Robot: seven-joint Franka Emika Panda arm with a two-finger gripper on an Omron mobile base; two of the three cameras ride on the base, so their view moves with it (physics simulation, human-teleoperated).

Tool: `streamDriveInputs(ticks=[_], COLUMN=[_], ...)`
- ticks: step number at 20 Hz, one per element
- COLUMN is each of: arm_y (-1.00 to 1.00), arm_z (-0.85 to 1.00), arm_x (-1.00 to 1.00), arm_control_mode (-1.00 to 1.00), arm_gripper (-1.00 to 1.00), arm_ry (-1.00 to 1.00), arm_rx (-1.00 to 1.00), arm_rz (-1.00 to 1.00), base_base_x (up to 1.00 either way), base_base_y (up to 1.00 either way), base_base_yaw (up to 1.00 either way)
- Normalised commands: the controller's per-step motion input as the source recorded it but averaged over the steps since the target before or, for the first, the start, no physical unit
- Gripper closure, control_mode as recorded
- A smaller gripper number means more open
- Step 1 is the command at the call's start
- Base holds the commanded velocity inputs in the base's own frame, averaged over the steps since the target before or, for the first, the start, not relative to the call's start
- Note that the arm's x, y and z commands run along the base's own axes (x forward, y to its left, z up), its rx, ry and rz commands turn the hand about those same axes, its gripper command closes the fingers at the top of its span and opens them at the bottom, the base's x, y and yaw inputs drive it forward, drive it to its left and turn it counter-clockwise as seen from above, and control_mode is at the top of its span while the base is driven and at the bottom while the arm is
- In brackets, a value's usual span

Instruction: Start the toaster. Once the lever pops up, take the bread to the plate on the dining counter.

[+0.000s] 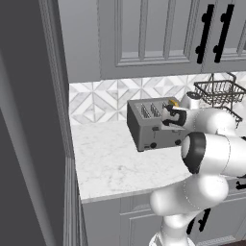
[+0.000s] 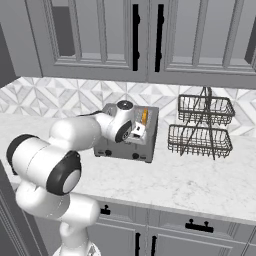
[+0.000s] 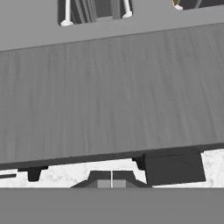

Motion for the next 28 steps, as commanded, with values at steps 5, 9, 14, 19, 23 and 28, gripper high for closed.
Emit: streamDriveInputs(ticks=[5, 9, 14, 19, 23, 28], arm_y=[-0.10, -0.21, -0.16, -0.21, -0.21, -0.18], arm_z=[-0.02, 0.06, 0.02, -0.06, -0.47, -0.68], arm_x=[0.20, 0.03, 0.00, 0.00, 0.00, -0.09], arm_control_mode=[-1.00, -1.00, -1.00, -1.00, -1.00, -1.00], arm_gripper=[1.00, 1.00, 1.00, 1.00, 1.00, 1.00], arm_ry=[0.00, 0.00, 0.00, 0.00, 0.01, 0.00], arm_rx=[0.00, 0.00, 0.00, 0.00, -0.02, -0.05], arm_rz=[-0.04, -0.03, -0.04, -0.05, -0.04, -0.04], base_base_x=[0.00, 0.00, 0.00, 0.00, 0.00, 0.00], base_base_y=[0.00, 0.00, 0.00, 0.00, 0.00, 0.00], base_base_yaw=[0.00, 0.00, 0.00, 0.00, 0.00, 0.00])
